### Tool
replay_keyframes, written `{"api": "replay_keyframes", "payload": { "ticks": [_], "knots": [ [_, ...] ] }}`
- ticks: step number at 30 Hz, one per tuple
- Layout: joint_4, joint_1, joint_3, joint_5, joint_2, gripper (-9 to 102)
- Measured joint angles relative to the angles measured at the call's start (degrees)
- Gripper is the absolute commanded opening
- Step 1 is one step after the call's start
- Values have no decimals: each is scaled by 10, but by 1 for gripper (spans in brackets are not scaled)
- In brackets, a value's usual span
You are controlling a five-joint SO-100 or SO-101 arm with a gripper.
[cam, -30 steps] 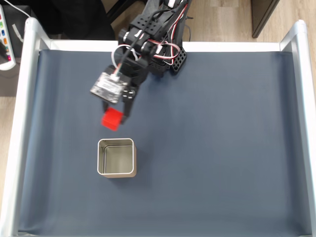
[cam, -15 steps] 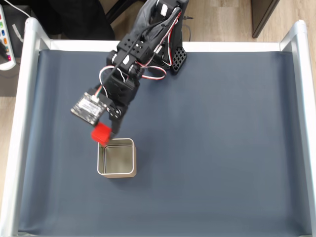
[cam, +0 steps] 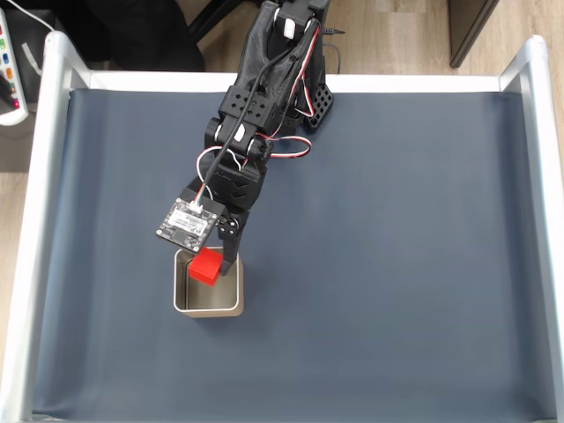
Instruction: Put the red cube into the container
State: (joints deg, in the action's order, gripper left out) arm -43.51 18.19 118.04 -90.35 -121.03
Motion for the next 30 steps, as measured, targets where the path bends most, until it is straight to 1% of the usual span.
{"api": "replay_keyframes", "payload": {
  "ticks": [5,12,24,30],
  "knots": [
    [2,-2,0,-4,0,3],
    [49,14,0,-4,0,9],
    [54,24,33,-3,-4,23],
    [59,24,33,-3,-8,26]
  ]
}}
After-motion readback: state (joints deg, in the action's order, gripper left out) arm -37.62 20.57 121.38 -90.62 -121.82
